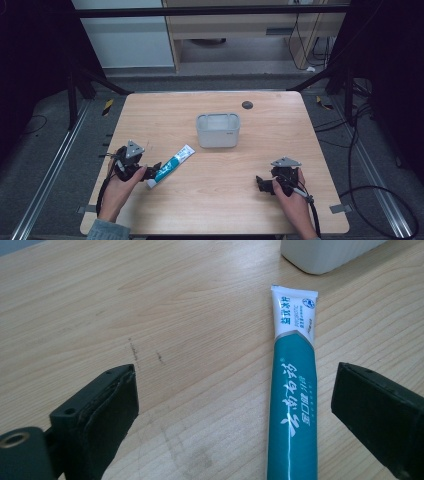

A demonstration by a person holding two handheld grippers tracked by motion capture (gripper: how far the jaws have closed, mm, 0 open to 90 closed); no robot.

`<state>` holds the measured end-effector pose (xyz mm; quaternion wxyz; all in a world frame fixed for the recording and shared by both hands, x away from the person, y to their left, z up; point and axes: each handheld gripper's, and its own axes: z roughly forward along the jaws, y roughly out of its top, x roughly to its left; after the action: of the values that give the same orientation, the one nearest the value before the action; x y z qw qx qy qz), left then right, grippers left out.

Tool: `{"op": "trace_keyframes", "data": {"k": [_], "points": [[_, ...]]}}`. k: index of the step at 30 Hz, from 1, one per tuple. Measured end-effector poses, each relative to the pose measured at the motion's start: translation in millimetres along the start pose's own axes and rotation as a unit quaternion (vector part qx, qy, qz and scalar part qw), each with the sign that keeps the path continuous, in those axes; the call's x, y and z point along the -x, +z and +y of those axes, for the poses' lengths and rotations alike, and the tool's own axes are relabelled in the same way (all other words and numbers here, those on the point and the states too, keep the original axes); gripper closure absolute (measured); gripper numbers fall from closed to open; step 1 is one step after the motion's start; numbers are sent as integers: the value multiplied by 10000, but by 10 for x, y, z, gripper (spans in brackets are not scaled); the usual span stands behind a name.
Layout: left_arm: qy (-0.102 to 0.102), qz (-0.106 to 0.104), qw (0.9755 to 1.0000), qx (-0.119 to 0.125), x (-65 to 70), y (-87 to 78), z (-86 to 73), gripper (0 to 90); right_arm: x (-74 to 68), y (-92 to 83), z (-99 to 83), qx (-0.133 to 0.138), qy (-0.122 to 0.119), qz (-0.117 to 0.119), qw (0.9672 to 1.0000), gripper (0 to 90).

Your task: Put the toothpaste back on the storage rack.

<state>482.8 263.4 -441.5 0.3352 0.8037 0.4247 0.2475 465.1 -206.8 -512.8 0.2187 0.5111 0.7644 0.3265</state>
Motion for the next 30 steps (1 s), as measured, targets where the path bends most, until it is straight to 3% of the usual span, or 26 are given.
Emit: {"op": "trace_keyframes", "data": {"k": [11,18,25,30], "points": [[94,-120,9999,29,56,29,5,26,2,1,1,3,2,-2,10000,3],[96,-67,9999,-11,104,56,34,45,18,2,3,-5,18,-27,10000,3],[429,-115,9988,-214,209,144,99,43,18,2,3,-7,17,-27,10000,3],[644,-247,9961,-545,290,261,188,44,20,2,2,-11,3,-24,10000,3]]}}
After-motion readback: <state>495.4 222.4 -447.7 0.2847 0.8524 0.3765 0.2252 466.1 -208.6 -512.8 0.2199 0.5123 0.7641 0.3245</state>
